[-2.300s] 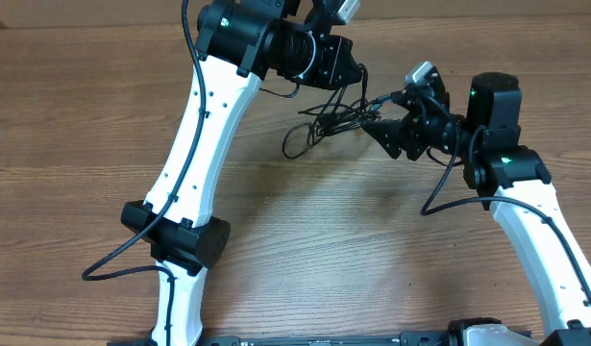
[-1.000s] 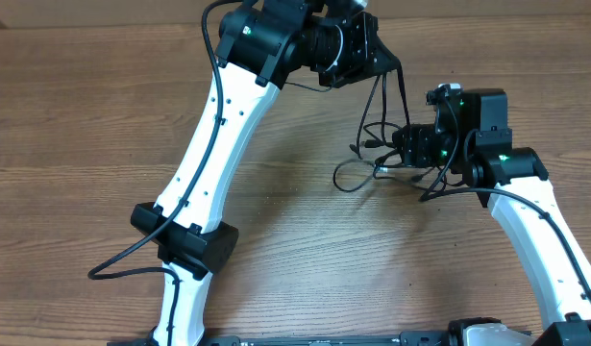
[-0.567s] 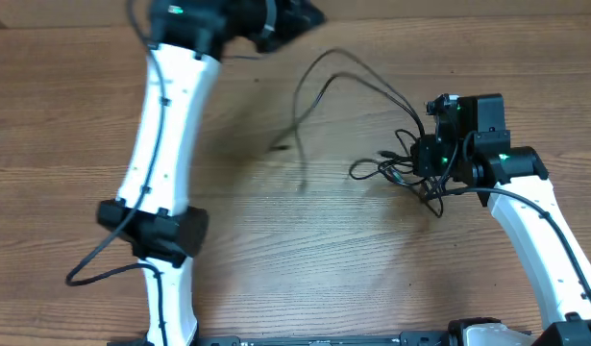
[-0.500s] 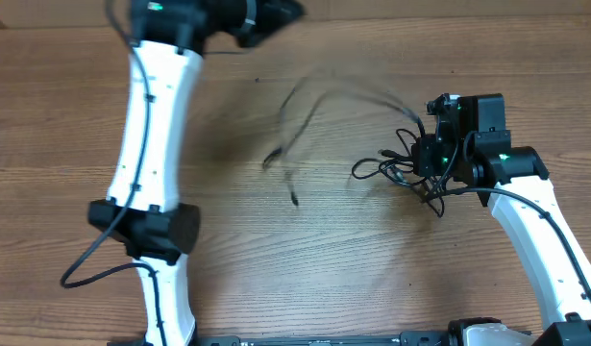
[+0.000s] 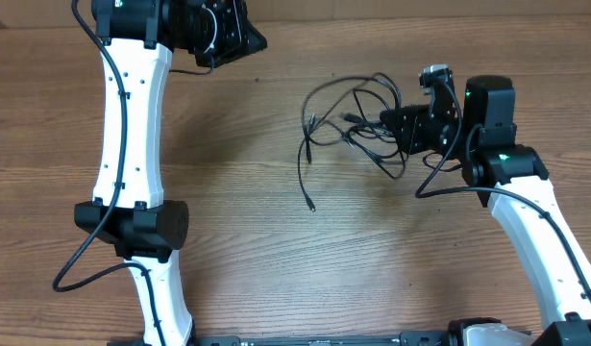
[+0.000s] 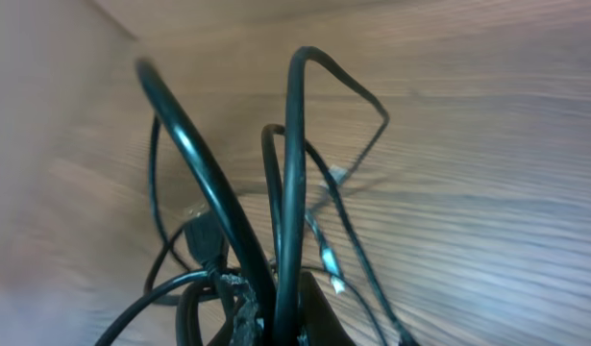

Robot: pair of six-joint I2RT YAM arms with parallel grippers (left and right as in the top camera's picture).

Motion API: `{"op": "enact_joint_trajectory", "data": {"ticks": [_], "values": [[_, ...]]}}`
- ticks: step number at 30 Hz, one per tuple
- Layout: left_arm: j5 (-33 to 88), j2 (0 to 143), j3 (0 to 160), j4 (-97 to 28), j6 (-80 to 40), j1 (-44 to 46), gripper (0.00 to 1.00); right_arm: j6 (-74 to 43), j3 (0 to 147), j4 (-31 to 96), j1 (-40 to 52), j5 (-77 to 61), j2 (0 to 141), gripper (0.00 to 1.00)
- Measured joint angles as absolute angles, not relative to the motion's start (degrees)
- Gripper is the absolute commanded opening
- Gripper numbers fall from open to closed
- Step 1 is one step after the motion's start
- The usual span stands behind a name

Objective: Untangle cables

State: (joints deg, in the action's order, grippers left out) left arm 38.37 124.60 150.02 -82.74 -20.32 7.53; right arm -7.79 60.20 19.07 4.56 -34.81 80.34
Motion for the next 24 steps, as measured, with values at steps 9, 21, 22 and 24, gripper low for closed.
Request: {"op": "enact_joint_trajectory", "data": {"ticks": [9, 21, 22, 24], "values": [[61.3, 124.4, 150.1, -86.3, -4.9, 13.6, 0.04, -25.6, 60.2, -4.4, 4.5, -40.7, 80.3, 0.17], [42.3, 124.4, 150.1, -85.8, -10.4, 22.5, 0.04, -29.6, 60.2, -8.3, 4.5, -44.9, 80.3, 0.22], [40.0, 124.4, 150.1, -86.1, -10.7, 22.5, 0.04, -29.4, 60.2, -8.0, 4.5, -45.0, 80.3, 0.24], [35.0, 124.4, 150.1, -87.0, -11.7, 22.5, 0.04, -28.8, 60.2, -4.7, 4.5, -45.0, 80.3, 0.37]]}}
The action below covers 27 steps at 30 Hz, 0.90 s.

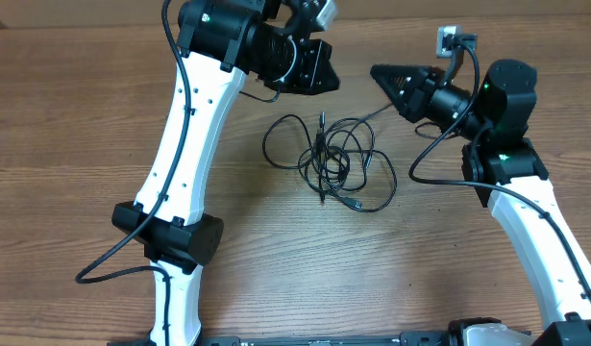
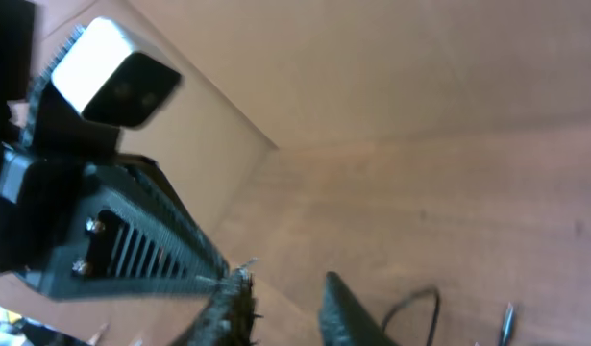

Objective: Untangle cables

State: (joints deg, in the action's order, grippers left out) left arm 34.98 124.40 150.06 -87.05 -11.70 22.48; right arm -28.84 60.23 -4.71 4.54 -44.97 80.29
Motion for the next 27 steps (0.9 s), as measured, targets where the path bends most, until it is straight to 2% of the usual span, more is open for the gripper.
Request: {"op": "enact_joint_trajectory", "data": {"ticks": [5, 6, 8, 9, 10, 11, 14, 16, 18, 27], "values": [[22.1, 124.4, 150.1, -89.2, -15.5, 22.5, 0.05, -25.6, 60.4, 8.0, 4.5, -42.9, 80.3, 0.62], [18.3, 124.4, 150.1, -89.5, -16.4, 22.5, 0.05, -24.9, 60.4, 9.1, 4.5, -42.7, 80.3, 0.65], [13.3, 124.4, 150.1, -89.7, -17.1, 22.4, 0.1, -24.0, 60.4, 12.0, 4.6, -42.4, 80.3, 0.72], [10.8, 124.4, 150.1, -89.9, -18.0, 22.4, 0.13, -23.7, 60.4, 13.8, 4.8, -41.7, 80.4, 0.82], [8.7, 124.4, 150.1, -90.0, -18.7, 22.4, 0.19, -23.6, 60.4, 14.7, 4.9, -41.4, 80.6, 0.9], [5.9, 124.4, 150.1, -90.1, -20.0, 22.2, 0.3, -23.4, 60.4, 15.5, 5.2, -40.8, 81.0, 0.95], [1.9, 124.4, 150.1, -90.2, -23.0, 21.2, 0.59, -25.1, 60.4, 16.6, 6.9, -39.8, 83.5, 1.0], [0.8, 124.4, 150.1, -90.2, -24.3, 20.4, 0.85, -27.6, 60.4, 16.4, 8.1, -39.5, 86.3, 1.0], [-0.1, 124.4, 150.1, -90.2, -24.8, 19.8, 1.0, -30.2, 60.4, 15.7, 9.0, -39.2, 89.4, 1.0], [-1.1, 124.4, 150.1, -90.2, -25.5, 19.8, 1.0, -37.8, 60.4, 5.9, 13.3, -38.7, 100.0, 1.0]]}}
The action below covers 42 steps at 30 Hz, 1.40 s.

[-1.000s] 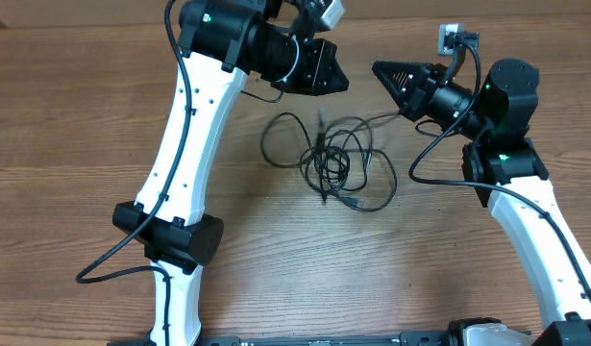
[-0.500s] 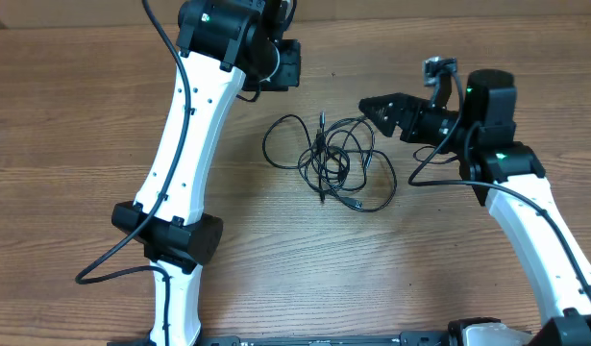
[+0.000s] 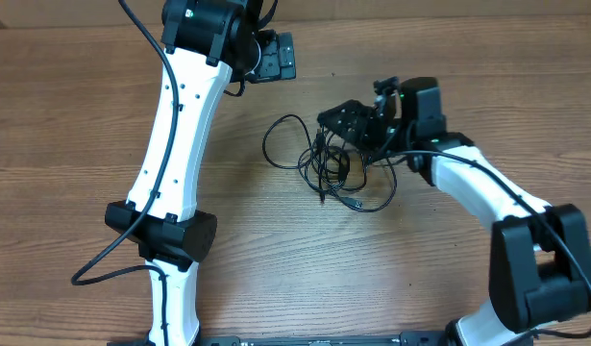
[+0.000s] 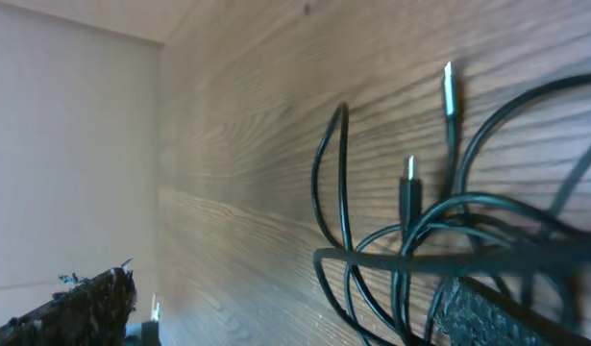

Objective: Untangle cables

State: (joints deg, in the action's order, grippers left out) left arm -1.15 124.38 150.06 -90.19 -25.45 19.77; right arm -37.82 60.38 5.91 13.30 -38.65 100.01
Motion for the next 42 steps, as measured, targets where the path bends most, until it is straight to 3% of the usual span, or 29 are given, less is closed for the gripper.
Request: {"op": "enact_joint_trajectory", "data": {"ticks": [6, 8, 10, 11, 13, 15, 22, 29, 42], "values": [[-1.1, 124.4, 150.1, -90.2, -25.5, 19.8, 1.0, -42.5, 60.4, 3.0, 17.0, -33.5, 102.4, 1.0], [-1.1, 124.4, 150.1, -90.2, -25.5, 19.8, 0.99, -43.7, 60.4, 0.0, 17.8, -32.0, 103.5, 0.91], [-1.1, 124.4, 150.1, -90.2, -25.5, 19.8, 0.99, -44.5, 60.4, -2.2, 18.9, -30.9, 103.8, 0.63], [-1.1, 124.4, 150.1, -90.2, -25.5, 19.8, 1.0, -45.1, 60.4, -3.5, 19.7, -30.2, 103.8, 0.42], [-1.1, 124.4, 150.1, -90.2, -25.5, 19.8, 1.0, -45.4, 60.4, -4.1, 21.1, -28.7, 103.8, 0.19], [-1.1, 124.4, 150.1, -90.2, -25.6, 19.8, 1.0, -45.8, 60.4, -3.3, 22.5, -26.2, 103.8, 0.04], [-1.1, 124.4, 150.1, -90.2, -25.6, 19.8, 0.99, -46.3, 60.4, -1.7, 23.7, -23.7, 103.8, 0.04], [-1.1, 124.4, 150.1, -90.2, -25.6, 19.8, 1.0, -46.5, 60.4, -3.4, 17.8, -36.4, 100.8, 0.04], [-1.1, 124.4, 150.1, -90.1, -25.6, 19.8, 0.99, -46.9, 63.8, -6.0, -0.9, -42.2, 61.6, 0.04]]}}
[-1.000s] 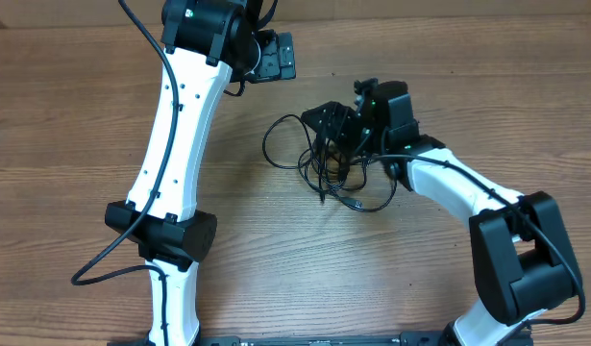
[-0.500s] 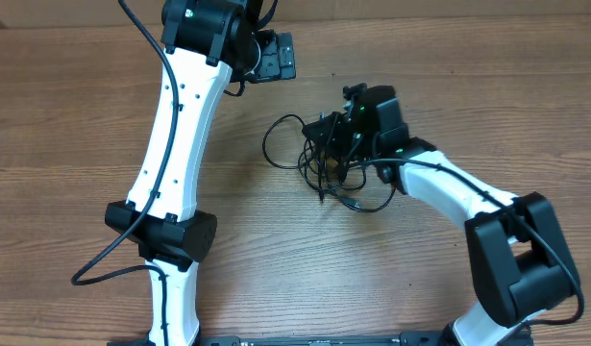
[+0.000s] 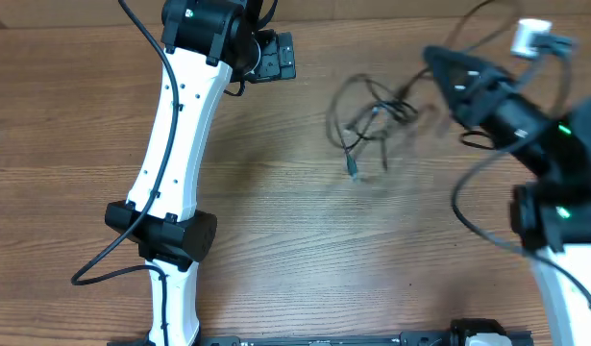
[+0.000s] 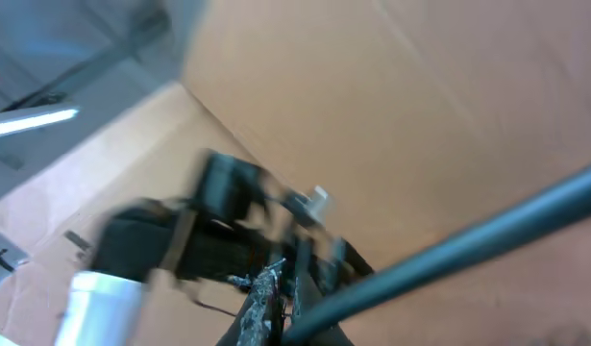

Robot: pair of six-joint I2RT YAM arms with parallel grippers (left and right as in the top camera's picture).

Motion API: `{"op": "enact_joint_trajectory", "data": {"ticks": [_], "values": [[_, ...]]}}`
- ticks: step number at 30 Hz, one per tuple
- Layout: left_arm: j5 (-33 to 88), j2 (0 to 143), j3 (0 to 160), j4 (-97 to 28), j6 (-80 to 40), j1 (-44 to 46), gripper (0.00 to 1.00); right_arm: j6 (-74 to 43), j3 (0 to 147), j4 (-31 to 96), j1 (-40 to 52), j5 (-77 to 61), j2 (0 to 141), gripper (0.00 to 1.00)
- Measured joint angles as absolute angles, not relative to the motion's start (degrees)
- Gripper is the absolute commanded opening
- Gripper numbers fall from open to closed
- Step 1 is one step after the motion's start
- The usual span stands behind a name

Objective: Untangle cables

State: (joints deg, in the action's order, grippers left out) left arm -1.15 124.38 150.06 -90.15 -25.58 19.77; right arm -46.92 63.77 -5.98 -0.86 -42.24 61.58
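Note:
A tangle of thin black cables (image 3: 367,117) hangs blurred above the wooden table (image 3: 276,240), its plug ends dangling. My right gripper (image 3: 435,58) is raised at the upper right, with one strand running up to its tip. In the right wrist view the fingers (image 4: 268,306) stand close together, and the right gripper (image 4: 287,293) is shut on a black cable (image 4: 468,248) that runs off to the upper right. My left gripper (image 3: 273,56) hovers at the upper left, apart from the cables. Whether its jaws are open does not show.
The white left arm (image 3: 170,135) stretches from the front edge up the left side of the table. A cardboard wall (image 4: 449,115) fills the background of the right wrist view, with the left arm's dark wrist (image 4: 228,226) blurred before it.
My right gripper was low at the tangle with its fingers spread around strands. It is now shut on a cable and raised at the upper right, and the tangle is off the table and further right. The left arm is unchanged.
My right gripper first held the tangle at the table's right. Then the tangle lay mid-table, the right gripper raised apart from it and the left gripper close above. Then the left gripper was back at the upper left and the right one among the strands. Now the cables hang from it.

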Motion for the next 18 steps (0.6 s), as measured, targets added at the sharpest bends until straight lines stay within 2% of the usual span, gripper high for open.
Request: {"op": "enact_joint_trajectory", "data": {"ticks": [10, 18], "values": [[-1.1, 124.4, 150.1, -90.1, -25.6, 19.8, 1.0, -49.6, 66.8, -2.3, -2.6, -43.3, 61.0, 0.04], [-1.1, 124.4, 150.1, -90.2, -25.6, 19.8, 1.0, -52.7, 66.8, -6.5, -2.7, -43.7, 61.8, 0.04]]}}
